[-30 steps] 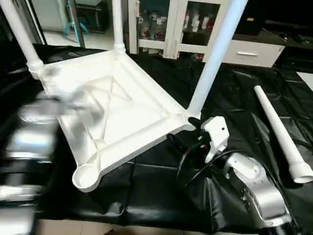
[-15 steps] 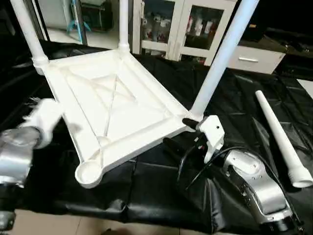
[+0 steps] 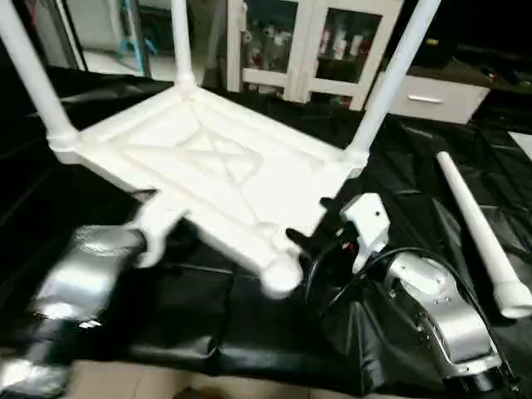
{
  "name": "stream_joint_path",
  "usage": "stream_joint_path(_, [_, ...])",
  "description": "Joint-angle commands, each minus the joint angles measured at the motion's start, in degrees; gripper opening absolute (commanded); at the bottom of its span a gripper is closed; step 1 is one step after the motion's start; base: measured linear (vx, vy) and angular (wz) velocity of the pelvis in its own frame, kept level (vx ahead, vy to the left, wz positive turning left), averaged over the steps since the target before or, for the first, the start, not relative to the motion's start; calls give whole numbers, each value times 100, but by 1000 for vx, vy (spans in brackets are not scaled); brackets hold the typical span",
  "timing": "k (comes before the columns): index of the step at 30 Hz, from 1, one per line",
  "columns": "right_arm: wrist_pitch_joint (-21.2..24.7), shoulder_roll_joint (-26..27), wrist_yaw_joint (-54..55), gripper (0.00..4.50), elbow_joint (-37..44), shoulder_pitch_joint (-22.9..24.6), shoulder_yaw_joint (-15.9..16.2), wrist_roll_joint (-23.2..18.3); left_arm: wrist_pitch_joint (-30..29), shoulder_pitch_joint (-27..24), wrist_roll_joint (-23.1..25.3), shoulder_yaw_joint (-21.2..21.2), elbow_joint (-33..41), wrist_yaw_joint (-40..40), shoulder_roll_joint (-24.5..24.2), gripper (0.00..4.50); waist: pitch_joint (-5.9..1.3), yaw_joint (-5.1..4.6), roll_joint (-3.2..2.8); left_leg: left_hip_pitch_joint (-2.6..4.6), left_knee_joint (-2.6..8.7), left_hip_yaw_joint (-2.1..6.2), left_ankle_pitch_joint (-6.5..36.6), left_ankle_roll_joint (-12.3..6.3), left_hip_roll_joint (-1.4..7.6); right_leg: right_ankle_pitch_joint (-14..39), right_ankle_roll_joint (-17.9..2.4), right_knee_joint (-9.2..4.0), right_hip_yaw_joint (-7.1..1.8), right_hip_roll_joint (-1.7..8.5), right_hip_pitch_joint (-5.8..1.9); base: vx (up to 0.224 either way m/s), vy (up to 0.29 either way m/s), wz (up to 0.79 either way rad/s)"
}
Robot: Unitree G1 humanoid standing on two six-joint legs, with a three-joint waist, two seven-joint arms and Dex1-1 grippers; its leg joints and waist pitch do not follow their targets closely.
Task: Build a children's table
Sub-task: Rotate table base
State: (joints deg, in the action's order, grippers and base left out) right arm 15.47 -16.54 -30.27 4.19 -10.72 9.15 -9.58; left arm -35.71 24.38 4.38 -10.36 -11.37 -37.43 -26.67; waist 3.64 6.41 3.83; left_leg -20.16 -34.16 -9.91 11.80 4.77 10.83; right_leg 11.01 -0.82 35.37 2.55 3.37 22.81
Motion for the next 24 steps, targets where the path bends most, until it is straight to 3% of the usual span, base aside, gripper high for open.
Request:
stream_joint_path(1, [-40,-41,67,450,-6,-36,-198,-13,291,221,128,-112,-269,367,188,165,-365,-39,-141,70,455,71,1013,109,224,737,-979,-397,-287,433,-241,0,0,0])
stream_joint_path(10, [-111,-132,-31,450,32,-41,-329,-110,425,395,88,-215,-371,417,563,165,-388,-43,-132,39,438,78,833,25,230,425,-1048,-365,-273,436,-267,0,0,0])
stream_joint_path(16, [-80,-121,-40,450,173,0,-466,-191,45,-182,-552,32,920,-265,156,165,-372,-77,-142,35,452,77,884,27,254,434,-1177,-345,-266,443,-266,0,0,0])
stream_joint_path(17, [-54,-99,-19,450,246,33,-514,-267,-25,-395,-850,203,1350,-560,-8,165,-370,-108,-67,37,453,65,918,33,257,524,-1183,-344,-266,442,-268,0,0,0])
stream_joint_path(20, [-19,-63,19,450,303,51,-577,-345,-32,-558,-1088,359,1659,-771,-130,165,-345,-143,-111,34,461,58,989,13,242,745,-1125,-367,-266,416,-237,0,0,0])
stream_joint_path(22, [119,119,377,450,393,-50,-791,-441,-32,-738,-1606,1077,1955,-730,20,165,-332,-145,-60,47,463,52,1090,17,233,1031,-1056,-392,-268,430,-229,0,0,0])
stream_joint_path(24, [200,281,649,450,424,-105,-892,-454,-16,-707,-1643,1513,1923,-191,342,165,-324,-144,-74,51,471,58,1128,60,233,1231,-988,-406,-263,418,-199,0,0,0])
